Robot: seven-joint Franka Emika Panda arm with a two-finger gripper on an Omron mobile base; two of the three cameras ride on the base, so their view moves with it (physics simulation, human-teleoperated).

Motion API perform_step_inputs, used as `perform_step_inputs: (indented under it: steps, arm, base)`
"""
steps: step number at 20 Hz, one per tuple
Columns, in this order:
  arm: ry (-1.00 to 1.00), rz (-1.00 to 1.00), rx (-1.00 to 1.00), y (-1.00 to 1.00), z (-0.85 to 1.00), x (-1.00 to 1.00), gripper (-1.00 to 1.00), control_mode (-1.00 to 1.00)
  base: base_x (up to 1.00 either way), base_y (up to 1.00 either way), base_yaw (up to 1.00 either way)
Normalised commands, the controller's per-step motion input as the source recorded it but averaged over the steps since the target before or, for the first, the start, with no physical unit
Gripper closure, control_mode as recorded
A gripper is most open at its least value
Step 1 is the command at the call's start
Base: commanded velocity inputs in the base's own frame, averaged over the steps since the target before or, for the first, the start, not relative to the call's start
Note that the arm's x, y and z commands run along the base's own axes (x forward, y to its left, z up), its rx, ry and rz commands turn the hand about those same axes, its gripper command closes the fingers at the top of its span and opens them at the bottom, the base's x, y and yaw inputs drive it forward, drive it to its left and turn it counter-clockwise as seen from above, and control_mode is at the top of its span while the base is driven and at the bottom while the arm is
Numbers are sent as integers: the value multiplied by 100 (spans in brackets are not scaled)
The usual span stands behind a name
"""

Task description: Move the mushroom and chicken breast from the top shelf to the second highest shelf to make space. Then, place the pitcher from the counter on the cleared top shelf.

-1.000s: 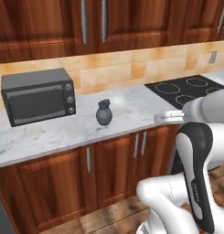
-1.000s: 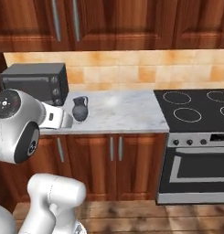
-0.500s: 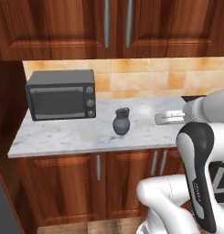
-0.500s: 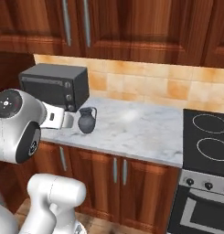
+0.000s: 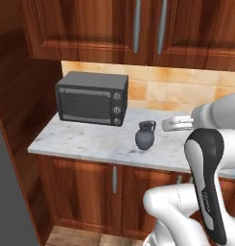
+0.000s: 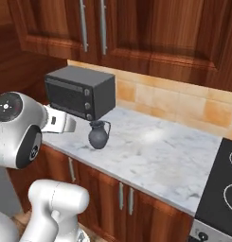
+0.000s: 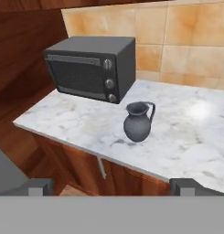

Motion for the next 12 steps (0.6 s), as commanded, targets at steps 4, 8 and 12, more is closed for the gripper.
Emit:
perform_step_inputs:
  steps: [4, 8, 12]
  arm:
    - [0, 0, 0, 0, 0, 0, -100, 100]
    - [0, 0, 0, 0, 0, 0, -100, 100]
    - [0, 0, 0, 0, 0, 0, -100, 100]
  base:
    - [29, -49, 46]
    - [38, -46, 44]
    - [38, -48, 43]
